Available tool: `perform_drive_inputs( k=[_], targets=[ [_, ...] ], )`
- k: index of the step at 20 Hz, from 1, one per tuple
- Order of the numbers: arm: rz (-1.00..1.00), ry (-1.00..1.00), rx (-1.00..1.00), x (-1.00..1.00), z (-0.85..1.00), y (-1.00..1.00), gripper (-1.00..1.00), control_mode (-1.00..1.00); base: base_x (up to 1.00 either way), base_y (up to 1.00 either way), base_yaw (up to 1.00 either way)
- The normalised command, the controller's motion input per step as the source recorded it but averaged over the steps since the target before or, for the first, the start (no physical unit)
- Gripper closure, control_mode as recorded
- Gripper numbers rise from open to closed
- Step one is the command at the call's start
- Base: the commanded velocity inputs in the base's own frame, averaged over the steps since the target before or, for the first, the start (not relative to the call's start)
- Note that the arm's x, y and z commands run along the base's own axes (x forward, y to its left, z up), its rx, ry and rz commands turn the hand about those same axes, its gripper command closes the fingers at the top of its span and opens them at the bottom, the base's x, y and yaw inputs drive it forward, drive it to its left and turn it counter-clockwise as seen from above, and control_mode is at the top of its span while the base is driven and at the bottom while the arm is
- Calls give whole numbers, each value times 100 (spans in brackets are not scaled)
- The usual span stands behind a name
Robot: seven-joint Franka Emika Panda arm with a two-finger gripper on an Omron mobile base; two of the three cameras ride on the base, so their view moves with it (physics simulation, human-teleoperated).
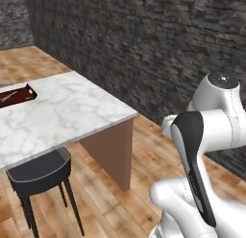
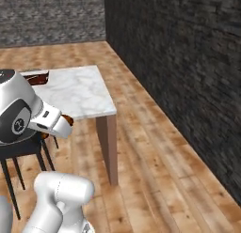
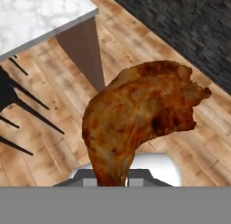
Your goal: Gather the mushroom and lime from the fridge and place them on a tray on the dining counter. Then gather the chicken drumsticks from the fridge and place them on the other tray.
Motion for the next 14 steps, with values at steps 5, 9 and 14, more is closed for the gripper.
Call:
perform_drive_inputs(
  k=[5, 9, 14],
  targets=[
    [0, 0, 0, 0, 0, 0, 100, 100, 51, -100, 0],
    [0, 0, 0, 0, 0, 0, 100, 100, 48, -100, 0],
    [0, 0, 0, 0, 0, 0, 100, 100, 41, -100, 2]
  ],
)
